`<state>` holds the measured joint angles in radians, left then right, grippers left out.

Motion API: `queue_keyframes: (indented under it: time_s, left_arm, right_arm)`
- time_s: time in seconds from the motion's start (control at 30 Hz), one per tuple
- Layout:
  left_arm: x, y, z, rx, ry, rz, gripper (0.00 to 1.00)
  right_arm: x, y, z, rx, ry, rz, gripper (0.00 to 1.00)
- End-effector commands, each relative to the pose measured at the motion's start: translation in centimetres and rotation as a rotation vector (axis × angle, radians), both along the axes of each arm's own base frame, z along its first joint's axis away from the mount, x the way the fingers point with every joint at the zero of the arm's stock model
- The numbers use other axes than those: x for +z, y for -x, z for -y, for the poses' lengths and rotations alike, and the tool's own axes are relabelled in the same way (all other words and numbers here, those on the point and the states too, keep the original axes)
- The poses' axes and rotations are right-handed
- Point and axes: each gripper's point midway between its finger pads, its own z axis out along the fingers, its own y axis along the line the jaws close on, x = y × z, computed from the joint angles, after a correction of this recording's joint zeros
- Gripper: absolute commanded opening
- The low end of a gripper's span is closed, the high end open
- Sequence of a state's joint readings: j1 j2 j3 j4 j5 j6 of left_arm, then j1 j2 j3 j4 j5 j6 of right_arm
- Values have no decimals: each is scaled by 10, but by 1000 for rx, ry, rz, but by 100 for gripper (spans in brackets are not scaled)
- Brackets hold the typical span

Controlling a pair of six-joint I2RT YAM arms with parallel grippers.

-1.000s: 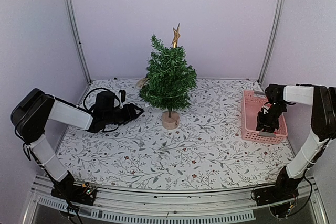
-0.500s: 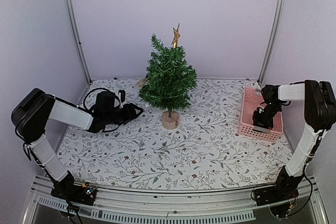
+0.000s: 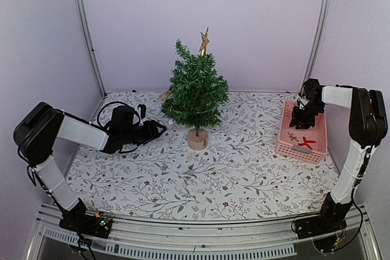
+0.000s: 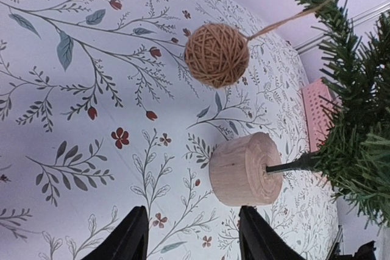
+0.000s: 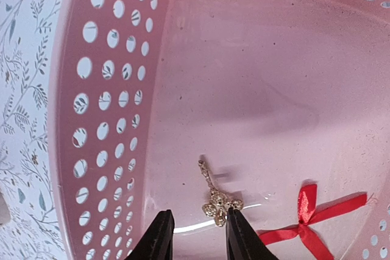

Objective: Decorate the small christmas tree

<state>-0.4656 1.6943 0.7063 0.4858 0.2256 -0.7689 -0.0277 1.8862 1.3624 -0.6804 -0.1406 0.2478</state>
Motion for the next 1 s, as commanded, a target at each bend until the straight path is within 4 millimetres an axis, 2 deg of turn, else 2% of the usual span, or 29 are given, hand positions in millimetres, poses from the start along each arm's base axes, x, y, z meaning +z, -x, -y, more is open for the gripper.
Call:
queue_keyframes:
  time_s: [0.0,0.2,0.47,0.67,0.8,0.97]
  left_arm:
    - [14,-4,-7,9,-12,42,52]
    - [16,-1,-5,-17,-13,52,52]
    - [29,-6,-5,-24,-23,92,53]
    - [41,-8,-9,-17,-43,133,53]
    - [49,-8,-11,-12,-54,157,53]
    - [65,-7,-15,-9,-70,209,53]
  right_arm:
    - [5,13,11,117,107,-1,33]
    - [-7,21,3,211,93,-20,35]
    - [-35,23,5,213,92,-77,31]
    - [-46,24,8,199,104,-100,27]
    - [-51,25,9,190,109,-116,15]
    - [-36,22,11,167,117,-89,2]
